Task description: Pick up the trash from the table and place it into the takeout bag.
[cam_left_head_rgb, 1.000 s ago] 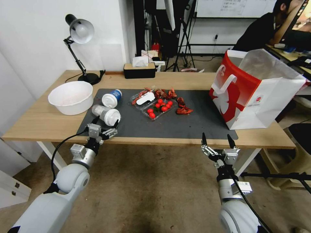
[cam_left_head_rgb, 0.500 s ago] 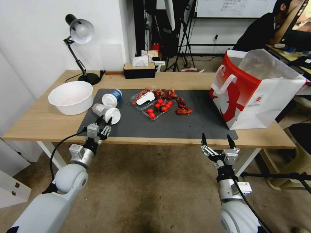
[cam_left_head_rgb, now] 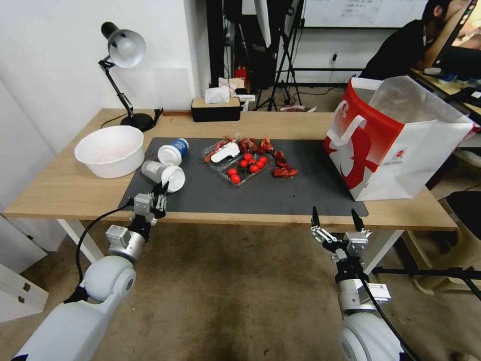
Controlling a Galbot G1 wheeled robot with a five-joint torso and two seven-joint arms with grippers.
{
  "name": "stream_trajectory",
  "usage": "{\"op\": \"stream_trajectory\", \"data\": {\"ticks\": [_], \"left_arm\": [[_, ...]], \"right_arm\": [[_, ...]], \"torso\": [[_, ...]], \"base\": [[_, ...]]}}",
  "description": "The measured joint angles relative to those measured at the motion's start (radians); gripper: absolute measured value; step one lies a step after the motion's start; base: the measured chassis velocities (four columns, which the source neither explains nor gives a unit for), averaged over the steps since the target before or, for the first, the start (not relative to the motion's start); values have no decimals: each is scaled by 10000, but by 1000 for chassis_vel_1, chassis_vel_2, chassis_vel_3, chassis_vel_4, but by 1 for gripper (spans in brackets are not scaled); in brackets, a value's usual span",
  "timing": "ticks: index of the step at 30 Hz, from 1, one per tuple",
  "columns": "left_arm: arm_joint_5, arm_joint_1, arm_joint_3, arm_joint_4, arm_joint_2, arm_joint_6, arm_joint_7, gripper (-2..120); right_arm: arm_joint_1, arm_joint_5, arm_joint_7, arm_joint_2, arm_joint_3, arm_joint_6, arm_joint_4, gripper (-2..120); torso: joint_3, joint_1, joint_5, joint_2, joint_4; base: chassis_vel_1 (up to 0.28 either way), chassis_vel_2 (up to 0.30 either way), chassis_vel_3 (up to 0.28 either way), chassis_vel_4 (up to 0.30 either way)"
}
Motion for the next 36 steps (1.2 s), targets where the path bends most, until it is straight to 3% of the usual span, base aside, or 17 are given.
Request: {"op": "stream_trajectory", "data": {"ticks": [10,16,21,24,25,28,29,32,33,36], "left_arm": [[49,-44,-57,-769,231,-221,229,9],[-744,-623,453,-1307,787,-171,597,9],[-1574,-1891,1249,-1421,1541,108,1052,9],[-2267,-3708,2425,-1198,2079,153,1636,9],[-2267,-3708,2425,-1198,2079,153,1636,9],[-3025,-6090,4572,-558,2139,125,2236,9],[-3025,-6090,4572,-558,2139,125,2236,9],[-3445,-7902,5957,156,1546,107,2388,9],[-3445,-7902,5957,156,1546,107,2388,9],[-3719,-9158,6964,851,720,120,2405,9]], "right_arm": [[-70,-37,1,34,29,4,56,100],[-141,-75,4,36,97,8,83,100],[-233,-178,4,32,127,27,84,100],[-258,-237,4,24,130,28,85,100],[-258,-237,4,24,130,28,85,100],[-255,-293,4,-32,137,-1,86,100],[-255,-293,4,-32,137,-1,86,100],[-236,-309,9,-90,163,-44,105,100],[-236,-309,9,-90,163,-44,105,100],[-241,-318,16,-133,174,-65,107,100]], "torso": [[0,-1,1,2,1],[0,-1,-1,2,1],[0,0,1,1,1],[1,0,2,2,-1],[1,0,2,2,-1],[2,0,-3,1,0],[2,0,-3,1,0],[1,0,1,1,0],[1,0,1,1,0],[0,0,1,0,-1]], "base": [[0,0,0,0],[0,0,0,0],[0,0,0,0],[0,0,0,0],[0,0,0,0],[0,0,0,0],[0,0,0,0],[0,0,0,0],[0,0,0,0],[0,0,0,0]]}}
